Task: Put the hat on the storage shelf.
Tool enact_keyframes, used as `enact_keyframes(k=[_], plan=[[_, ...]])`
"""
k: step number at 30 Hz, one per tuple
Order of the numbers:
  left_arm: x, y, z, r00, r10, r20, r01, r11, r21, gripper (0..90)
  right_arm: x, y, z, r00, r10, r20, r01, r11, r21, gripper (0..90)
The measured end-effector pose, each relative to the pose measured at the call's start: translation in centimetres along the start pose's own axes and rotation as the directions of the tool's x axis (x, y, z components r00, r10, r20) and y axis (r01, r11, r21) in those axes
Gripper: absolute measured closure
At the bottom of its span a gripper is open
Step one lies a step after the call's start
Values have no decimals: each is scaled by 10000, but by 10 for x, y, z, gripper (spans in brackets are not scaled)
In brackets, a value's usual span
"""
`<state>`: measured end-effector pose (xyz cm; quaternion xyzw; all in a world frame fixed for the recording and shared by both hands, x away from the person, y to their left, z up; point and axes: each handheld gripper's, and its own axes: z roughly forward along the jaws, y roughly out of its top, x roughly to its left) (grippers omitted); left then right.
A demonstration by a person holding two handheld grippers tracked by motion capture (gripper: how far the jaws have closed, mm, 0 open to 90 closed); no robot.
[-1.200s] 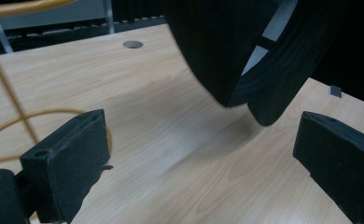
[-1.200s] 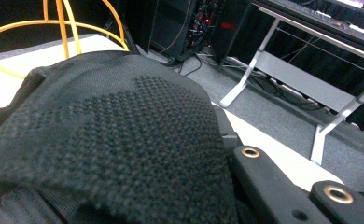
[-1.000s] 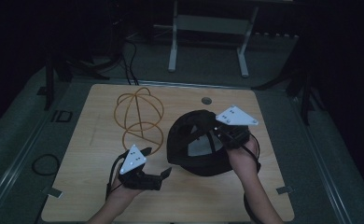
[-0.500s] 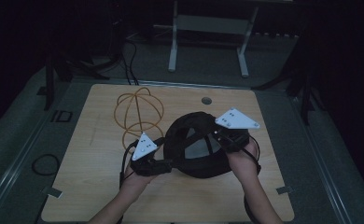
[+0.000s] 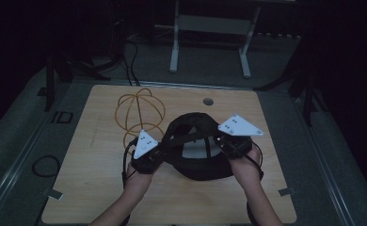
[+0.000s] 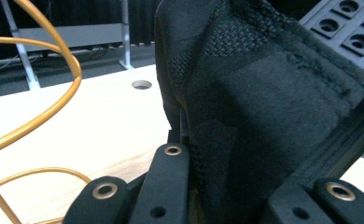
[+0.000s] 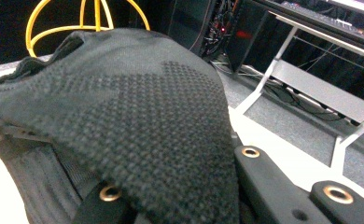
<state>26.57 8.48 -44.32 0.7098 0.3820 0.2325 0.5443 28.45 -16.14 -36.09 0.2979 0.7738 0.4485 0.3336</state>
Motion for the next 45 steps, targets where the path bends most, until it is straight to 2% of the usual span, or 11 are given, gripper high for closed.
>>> enact_keyframes(k=[3, 11, 16, 19, 24, 25, 27, 31, 35, 39, 45], plan=[[-2, 2, -1, 9998, 177, -16, -177, 9998, -2, 883, -1, -5, -1, 9998, 172, -105, -172, 9999, -2, 890], [-6, 14, -5, 9996, 82, 265, -78, 9999, -141, 885, -4, -20, -7, 9981, 587, -196, -589, 9982, -122, 878], [-9, 29, -9, 9994, 122, 318, -112, 9994, -328, 886, -3, -29, -12, 9976, 669, -156, -673, 9974, -245, 837], [-10, 36, -9, 9995, 47, 310, -36, 9994, -348, 887, -2, -36, -15, 9961, 854, -207, -862, 9953, -435, 785], [-10, 43, -6, 9995, 26, 305, -15, 9993, -361, 887, -1, -47, -16, 9920, 1152, -513, -1180, 9914, -569, 609], [-10, 43, -6, 9995, 26, 305, -15, 9993, -361, 887, -1, -47, -16, 9920, 1152, -513, -1180, 9914, -569, 609], [-8, 43, -7, 9994, -54, 352, 67, 9994, -352, 887, 0, -55, -16, 9898, 1162, -822, -1202, 9917, -460, 525], [-9, 44, -8, 9992, 33, 410, -18, 9994, -348, 887, 4, -65, -17, 9865, 1148, -1169, -1178, 9929, -190, 468], [-9, 46, -11, 9992, 47, 401, -31, 9992, -399, 887, 7, -74, -22, 9806, 1147, -1589, -1187, 9928, -158, 402], [-9, 48, -14, 9994, 157, 315, -139, 9984, -551, 887, 11, -82, -29, 9752, 882, -2032, -911, 9958, -50, 333], [-8, 49, -19, 9984, 335, 463, -303, 9972, -682, 887, 12, -94, -48, 9677, 593, -2450, -631, 9980, -77, 297]])
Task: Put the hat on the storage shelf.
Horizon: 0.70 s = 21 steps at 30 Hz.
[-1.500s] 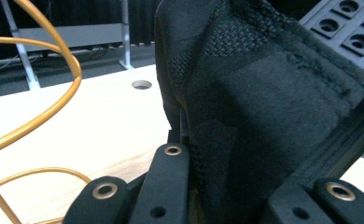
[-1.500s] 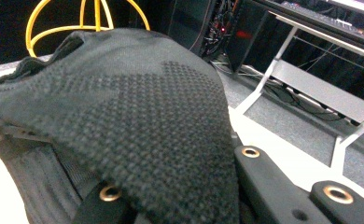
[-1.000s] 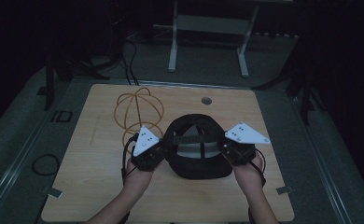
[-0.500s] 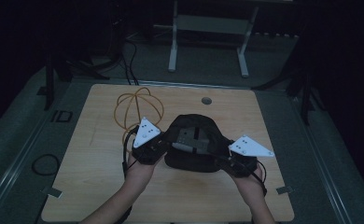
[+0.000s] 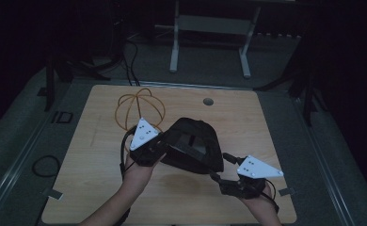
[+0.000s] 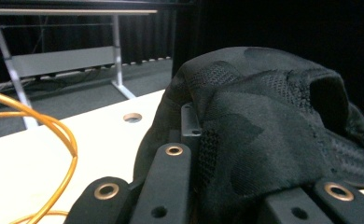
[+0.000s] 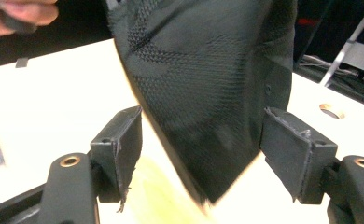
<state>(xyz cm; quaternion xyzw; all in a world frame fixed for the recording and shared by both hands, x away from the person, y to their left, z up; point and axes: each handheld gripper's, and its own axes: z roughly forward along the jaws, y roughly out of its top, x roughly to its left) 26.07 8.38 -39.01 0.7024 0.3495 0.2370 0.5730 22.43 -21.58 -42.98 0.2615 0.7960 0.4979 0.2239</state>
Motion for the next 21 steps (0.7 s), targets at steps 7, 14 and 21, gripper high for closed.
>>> enact_keyframes(k=[7, 14, 21], plan=[[-1, -4, -5, 9943, 851, 634, -846, 9963, -117, 886, -12, -2, -38, 9996, -178, -239, 171, 9995, -275, 365], [7, -12, -9, 9727, 1503, 1767, -1498, 9886, -161, 885, -28, 7, -54, 9978, -585, 298, 601, 9966, -558, 462], [13, -18, -16, 9022, 2251, 3679, -2122, 9743, -756, 885, -29, 11, -41, 9932, -1081, -424, 1060, 9932, -492, 523]])
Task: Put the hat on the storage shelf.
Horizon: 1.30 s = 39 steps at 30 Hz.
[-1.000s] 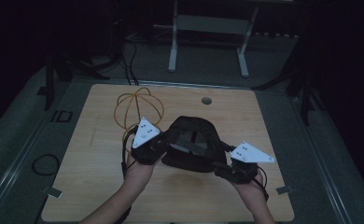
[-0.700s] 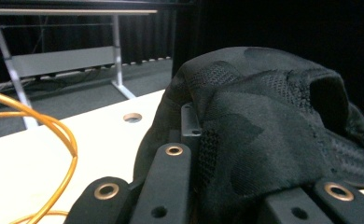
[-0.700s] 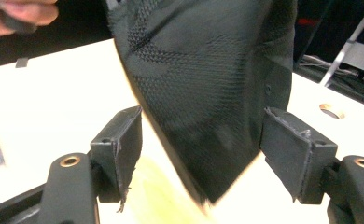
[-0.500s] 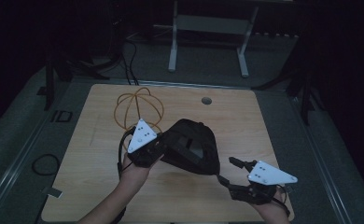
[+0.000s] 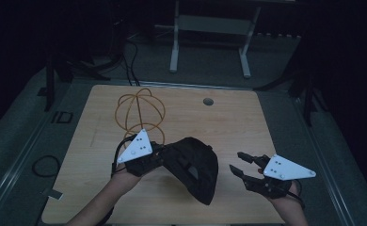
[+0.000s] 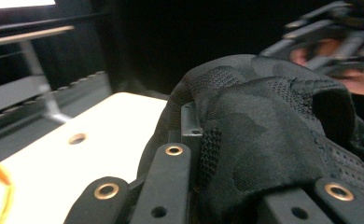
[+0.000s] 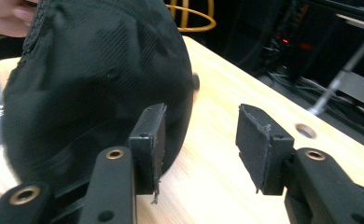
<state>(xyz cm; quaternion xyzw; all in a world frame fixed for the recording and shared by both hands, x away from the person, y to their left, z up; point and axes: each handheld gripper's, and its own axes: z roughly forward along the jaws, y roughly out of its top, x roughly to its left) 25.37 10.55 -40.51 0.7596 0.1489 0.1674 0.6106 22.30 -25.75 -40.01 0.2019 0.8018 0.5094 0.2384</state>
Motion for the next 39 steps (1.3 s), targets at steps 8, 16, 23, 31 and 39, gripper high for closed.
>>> enact_keyframes(k=[8, 16, 23, 31, 39], plan=[[5, 0, -4, 9894, -381, 1399, 472, 9970, -621, 885, 22, 14, 9, 9842, -882, -1534, 791, 9948, -648, 504], [0, 4, 2, 9798, -236, 1985, 379, 9969, -688, 885, 25, 26, 17, 9676, -1161, -2243, 972, 9909, -936, 515], [2, 4, 5, 9794, -380, 1982, 494, 9974, -527, 885, 25, 25, 20, 9623, -1256, -2411, 1086, 9906, -828, 747], [4, 4, 6, 9857, -301, 1659, 365, 9987, -354, 883, 26, 25, 20, 9647, -1148, -2368, 1012, 9925, -688, 889], [6, 7, 6, 9920, -152, 1255, 160, 9999, -55, 874, 22, 30, 17, 9709, -573, -2327, 353, 9946, -978, 891]])
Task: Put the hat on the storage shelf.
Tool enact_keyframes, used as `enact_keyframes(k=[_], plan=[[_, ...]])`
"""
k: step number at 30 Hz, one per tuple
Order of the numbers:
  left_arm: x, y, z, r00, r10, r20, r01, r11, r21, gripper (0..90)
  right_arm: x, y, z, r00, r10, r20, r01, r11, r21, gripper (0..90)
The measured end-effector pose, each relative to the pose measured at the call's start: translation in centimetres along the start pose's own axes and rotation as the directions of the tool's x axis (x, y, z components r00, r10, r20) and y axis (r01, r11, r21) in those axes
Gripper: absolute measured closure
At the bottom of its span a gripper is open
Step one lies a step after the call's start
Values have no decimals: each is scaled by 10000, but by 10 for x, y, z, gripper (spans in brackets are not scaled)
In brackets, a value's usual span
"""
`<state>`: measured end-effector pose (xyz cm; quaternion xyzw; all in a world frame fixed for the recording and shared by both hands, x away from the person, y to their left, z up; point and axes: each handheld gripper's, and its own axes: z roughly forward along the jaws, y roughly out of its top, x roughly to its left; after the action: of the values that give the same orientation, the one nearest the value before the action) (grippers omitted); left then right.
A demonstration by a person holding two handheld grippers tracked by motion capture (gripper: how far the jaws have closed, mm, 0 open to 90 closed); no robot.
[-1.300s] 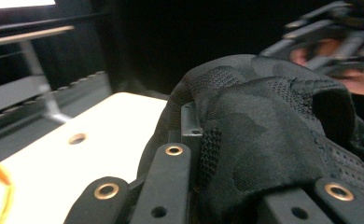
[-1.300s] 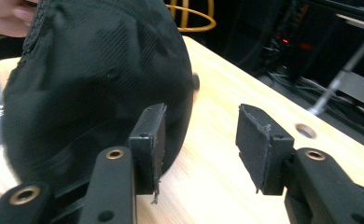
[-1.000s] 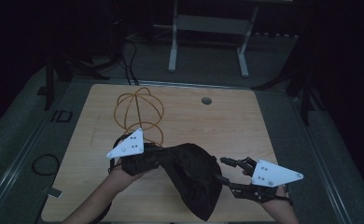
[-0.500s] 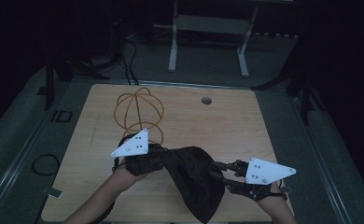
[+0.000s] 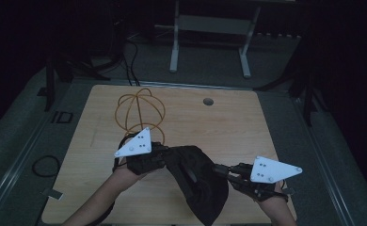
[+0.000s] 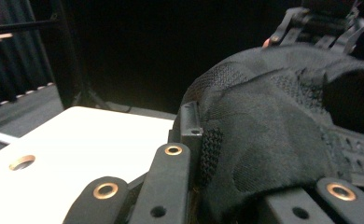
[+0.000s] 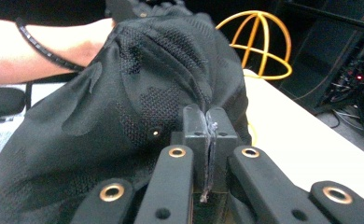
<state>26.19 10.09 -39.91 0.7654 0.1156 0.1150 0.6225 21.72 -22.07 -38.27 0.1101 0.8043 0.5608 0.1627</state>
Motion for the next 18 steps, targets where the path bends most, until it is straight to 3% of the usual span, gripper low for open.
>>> enact_keyframes(k=[3, 7, 9, 14, 18], plan=[[-1, 0, -2, 9994, 129, -319, -127, 9999, 66, 844, -1, 2, -3, 10000, 62, -31, -62, 9999, -133, 892], [0, 1, -5, 9947, 189, -1007, -167, 9996, 226, 684, -2, 6, -7, 9999, 19, 153, -15, 9998, -203, 891], [-1, 1, -7, 9890, 360, -1435, -307, 9988, 386, 655, -3, 8, -8, 9996, 33, 267, -27, 9997, -240, 891], [1, -2, -15, 9787, 366, -2019, -262, 9982, 541, 647, -9, 11, -12, 9956, 257, 906, -228, 9992, -336, 891], [0, -9, -25, 9670, 332, -2525, -149, 9971, 740, 646, -15, 12, -15, 9871, 419, 1548, -356, 9984, -429, 891]])
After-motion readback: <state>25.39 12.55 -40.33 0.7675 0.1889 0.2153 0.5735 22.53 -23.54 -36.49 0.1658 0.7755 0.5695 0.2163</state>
